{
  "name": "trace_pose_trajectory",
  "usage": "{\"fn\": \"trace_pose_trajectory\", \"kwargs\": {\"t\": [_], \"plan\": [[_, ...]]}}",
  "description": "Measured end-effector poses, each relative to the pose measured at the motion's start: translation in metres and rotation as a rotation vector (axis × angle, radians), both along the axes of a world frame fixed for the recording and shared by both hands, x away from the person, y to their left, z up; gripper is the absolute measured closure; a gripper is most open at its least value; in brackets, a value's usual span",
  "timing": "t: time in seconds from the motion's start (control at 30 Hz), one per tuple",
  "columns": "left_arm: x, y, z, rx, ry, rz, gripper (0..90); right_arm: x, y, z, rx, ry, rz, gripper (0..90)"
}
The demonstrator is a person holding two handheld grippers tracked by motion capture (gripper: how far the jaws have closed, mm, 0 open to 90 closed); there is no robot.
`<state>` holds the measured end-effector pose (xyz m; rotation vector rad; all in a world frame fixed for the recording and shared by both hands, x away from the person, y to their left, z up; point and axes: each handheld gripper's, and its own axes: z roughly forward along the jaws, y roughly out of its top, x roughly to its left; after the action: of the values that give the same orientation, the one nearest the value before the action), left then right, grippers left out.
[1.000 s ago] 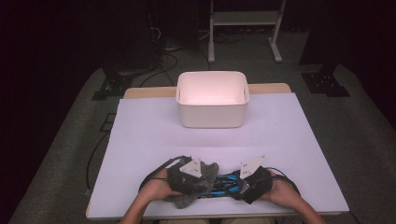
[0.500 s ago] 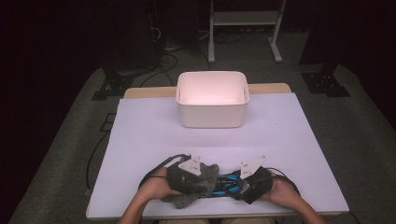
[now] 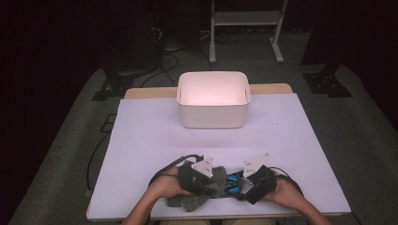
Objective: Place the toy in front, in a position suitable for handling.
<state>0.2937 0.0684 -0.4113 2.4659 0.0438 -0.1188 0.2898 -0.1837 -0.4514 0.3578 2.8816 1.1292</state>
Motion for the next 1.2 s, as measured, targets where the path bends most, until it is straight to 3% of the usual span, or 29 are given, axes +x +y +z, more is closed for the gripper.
{"fn": "trace_pose_trajectory", "kwargs": {"t": [0.17,0.47,0.57,0.67,0.77,0.97,1.07,1.2], "plan": [[0.001,0.0,0.001,0.008,-0.004,-0.003,73.0,-0.006,-0.015,-0.001,0.085,-0.028,-0.029,23.9],[0.003,0.009,0.003,0.03,-0.02,0.037,72.4,-0.008,-0.008,0.0,0.086,-0.045,0.003,26.2],[0.004,0.009,0.005,0.036,-0.027,0.053,72.4,-0.008,-0.01,-0.001,0.085,-0.048,0.017,34.0],[0.002,0.001,0.007,0.042,-0.042,0.033,72.4,-0.007,-0.008,-0.003,0.087,-0.015,0.02,37.6],[0.001,-0.009,0.01,0.06,-0.066,0.018,72.5,-0.009,-0.004,-0.004,0.052,-0.048,0.021,38.0],[0.002,-0.03,0.017,0.039,-0.075,-0.03,72.5,-0.008,0.001,-0.005,0.065,-0.036,0.023,39.3],[0.002,-0.045,0.01,0.079,-0.074,-0.057,72.6,-0.008,0.006,-0.006,0.071,-0.032,0.025,39.0],[0.003,-0.05,0.006,0.057,-0.065,-0.064,73.5,-0.005,0.003,-0.007,0.086,-0.012,0.013,32.4]]}}
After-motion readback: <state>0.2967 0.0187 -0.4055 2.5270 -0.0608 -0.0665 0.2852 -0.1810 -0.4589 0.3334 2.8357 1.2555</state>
